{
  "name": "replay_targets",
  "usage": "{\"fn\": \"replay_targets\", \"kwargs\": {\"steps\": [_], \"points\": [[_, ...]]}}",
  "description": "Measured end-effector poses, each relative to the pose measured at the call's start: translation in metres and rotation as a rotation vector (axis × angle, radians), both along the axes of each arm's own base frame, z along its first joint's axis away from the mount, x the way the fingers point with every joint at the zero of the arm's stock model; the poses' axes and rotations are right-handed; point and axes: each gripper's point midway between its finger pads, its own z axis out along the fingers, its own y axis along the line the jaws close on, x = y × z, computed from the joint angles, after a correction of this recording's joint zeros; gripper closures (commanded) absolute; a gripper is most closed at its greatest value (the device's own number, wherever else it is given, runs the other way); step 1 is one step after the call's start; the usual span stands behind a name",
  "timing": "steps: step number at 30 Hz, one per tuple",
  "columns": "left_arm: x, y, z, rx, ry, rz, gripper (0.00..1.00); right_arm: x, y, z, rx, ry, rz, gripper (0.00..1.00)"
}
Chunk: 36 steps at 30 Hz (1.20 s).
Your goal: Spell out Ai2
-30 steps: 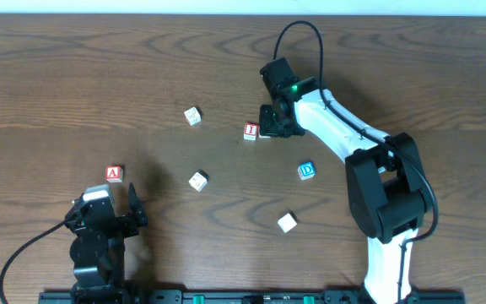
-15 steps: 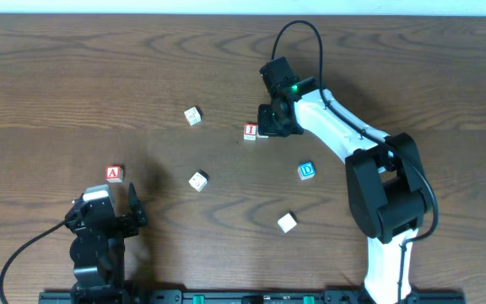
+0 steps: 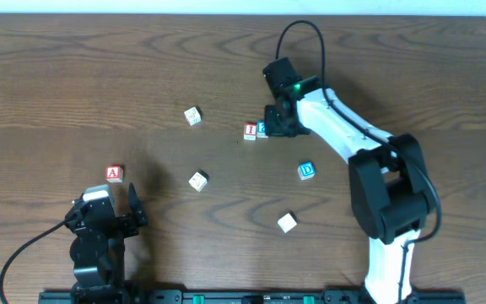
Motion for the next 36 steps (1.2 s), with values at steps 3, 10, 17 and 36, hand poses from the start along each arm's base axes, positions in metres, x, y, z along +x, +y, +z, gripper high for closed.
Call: {"fn": "replay_targets", "kwargs": {"steps": [3, 10, 17, 36], "points": [[0.000, 0.000, 0.000, 0.000, 0.000, 0.000, 0.05, 0.003, -0.011, 0.032, 0.003, -0.058, -0.022, 0.99], [0.000, 0.000, 0.000, 0.000, 0.000, 0.000, 0.05, -0.024, -0.046, 0.197, 0.046, -0.376, -0.038, 0.98], [0.000, 0.000, 0.000, 0.000, 0.000, 0.000, 0.05, -0.096, -0.088, 0.284, 0.060, -0.572, -0.067, 0.99], [0.000, 0.000, 0.000, 0.000, 0.000, 0.000, 0.05, -0.226, -0.143, 0.218, 0.029, -0.535, -0.061, 0.01]]}}
